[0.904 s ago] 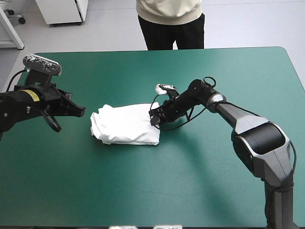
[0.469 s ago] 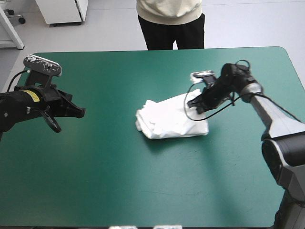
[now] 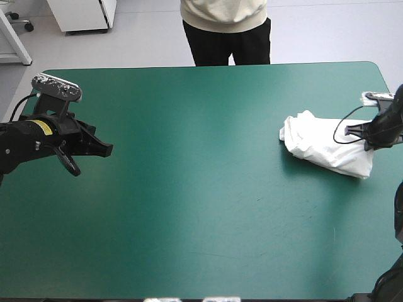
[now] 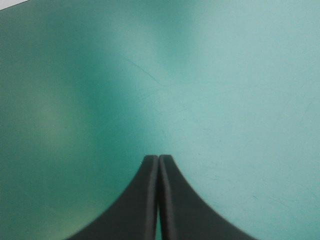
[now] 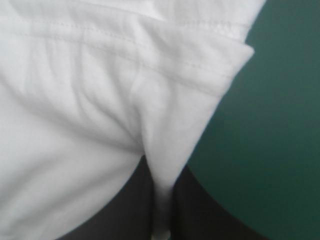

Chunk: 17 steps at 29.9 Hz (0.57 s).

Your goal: Fold the cloth

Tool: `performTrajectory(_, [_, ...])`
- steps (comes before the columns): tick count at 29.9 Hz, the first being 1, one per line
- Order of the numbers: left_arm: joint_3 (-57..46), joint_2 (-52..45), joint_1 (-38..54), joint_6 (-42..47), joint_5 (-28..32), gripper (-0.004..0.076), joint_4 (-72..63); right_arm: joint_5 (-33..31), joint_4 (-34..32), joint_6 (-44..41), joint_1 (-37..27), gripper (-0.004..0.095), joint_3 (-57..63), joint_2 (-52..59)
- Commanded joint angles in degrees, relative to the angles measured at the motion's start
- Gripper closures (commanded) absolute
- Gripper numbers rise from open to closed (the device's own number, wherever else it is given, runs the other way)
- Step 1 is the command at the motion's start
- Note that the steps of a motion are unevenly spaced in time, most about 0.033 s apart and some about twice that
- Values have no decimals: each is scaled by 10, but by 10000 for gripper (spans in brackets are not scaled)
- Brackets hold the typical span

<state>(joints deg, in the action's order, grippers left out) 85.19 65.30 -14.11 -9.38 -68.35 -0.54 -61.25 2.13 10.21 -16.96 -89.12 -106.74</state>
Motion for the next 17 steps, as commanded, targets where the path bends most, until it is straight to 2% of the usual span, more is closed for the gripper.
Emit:
performTrajectory(1, [15, -9, 0, 4, 28, 733, -3, 36, -25, -17, -41, 887, 31, 34])
performTrajectory(4, [15, -9, 0, 1, 28, 733, -3, 43, -13, -29, -82, 771, 63, 34])
performTrajectory(7, [15, -10, 0, -3, 29, 733, -1, 43, 30, -29, -117, 555, 82, 39])
performTrajectory(8, [15, -10, 0, -3, 29, 733, -1, 44, 48, -21, -128, 443, 84, 43])
performTrajectory(10, [15, -10, 0, -3, 29, 733, -1, 45, 86, -15, -145, 282, 84, 55])
performTrajectory(12, [15, -10, 0, -3, 30, 733, -1, 47, 119, 3, -153, 174, 84, 72])
performTrajectory(14, [15, -12, 0, -3, 32, 733, -1, 51, 142, 8, -154, 154, 84, 90])
performTrajectory(17, [15, -27, 0, -9, 41, 733, 5, 44, 209, 37, -154, 204, 84, 127])
